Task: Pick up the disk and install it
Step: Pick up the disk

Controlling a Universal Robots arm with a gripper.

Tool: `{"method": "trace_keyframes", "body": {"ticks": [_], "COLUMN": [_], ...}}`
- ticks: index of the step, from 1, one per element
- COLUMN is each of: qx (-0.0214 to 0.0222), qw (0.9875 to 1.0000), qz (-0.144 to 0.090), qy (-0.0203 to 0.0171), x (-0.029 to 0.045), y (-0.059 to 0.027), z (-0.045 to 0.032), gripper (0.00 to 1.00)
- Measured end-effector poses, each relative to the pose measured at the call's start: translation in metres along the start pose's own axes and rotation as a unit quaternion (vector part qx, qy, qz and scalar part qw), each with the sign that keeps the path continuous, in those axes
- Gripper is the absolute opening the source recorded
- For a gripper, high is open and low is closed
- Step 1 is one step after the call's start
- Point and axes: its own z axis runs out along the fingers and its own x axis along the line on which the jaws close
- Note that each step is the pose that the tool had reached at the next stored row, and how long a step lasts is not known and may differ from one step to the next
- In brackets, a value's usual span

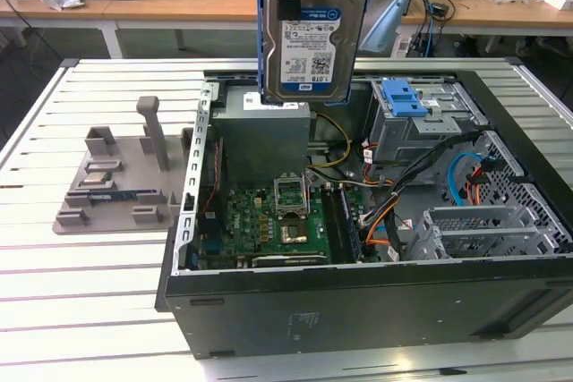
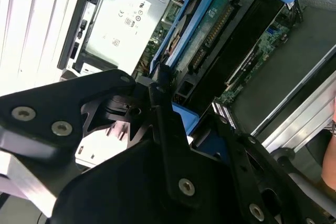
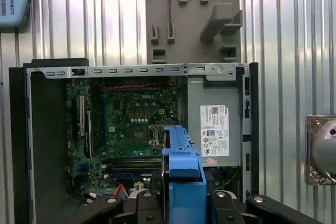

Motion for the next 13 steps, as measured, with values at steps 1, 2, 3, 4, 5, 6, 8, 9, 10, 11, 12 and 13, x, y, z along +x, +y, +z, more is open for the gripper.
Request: {"method": "trace_keyframes", "body": {"ticks": [1, 2, 3, 4, 5, 6, 8, 9, 10, 11, 12, 13], "qx": [0.0000, 0.0000, 0.0000, 0.0000, 0.0000, 0.0000, 0.0000, 0.0000, 0.0000, 0.0000, 0.0000, 0.0000], "qw": [1.0000, 1.0000, 1.0000, 1.0000, 1.0000, 1.0000, 1.0000, 1.0000, 1.0000, 1.0000, 1.0000, 1.0000], "qz": [0.000, 0.000, 0.000, 0.000, 0.000, 0.000, 0.000, 0.000, 0.000, 0.000, 0.000, 0.000], "qy": [0.0000, 0.0000, 0.0000, 0.0000, 0.0000, 0.0000, 0.0000, 0.0000, 0.0000, 0.0000, 0.0000, 0.0000], "x": [0.0006, 0.0014, 0.0022, 0.0032, 0.0053, 0.0073, 0.0137, 0.0171, 0.0218, 0.0240, 0.0259, 0.0277], "y": [-0.0001, -0.0003, -0.0004, -0.0004, -0.0006, -0.0008, -0.0013, -0.0015, -0.0018, -0.0020, -0.0021, -0.0022], "z": [0.0001, 0.0001, 0.0001, 0.0002, 0.0003, 0.0005, 0.0009, 0.0010, 0.0013, 0.0014, 0.0015, 0.0016], "gripper": [0.37, 0.37, 0.37, 0.37, 0.37, 0.37, 0.37, 0.37, 0.37, 0.37, 0.37, 0.37]}}
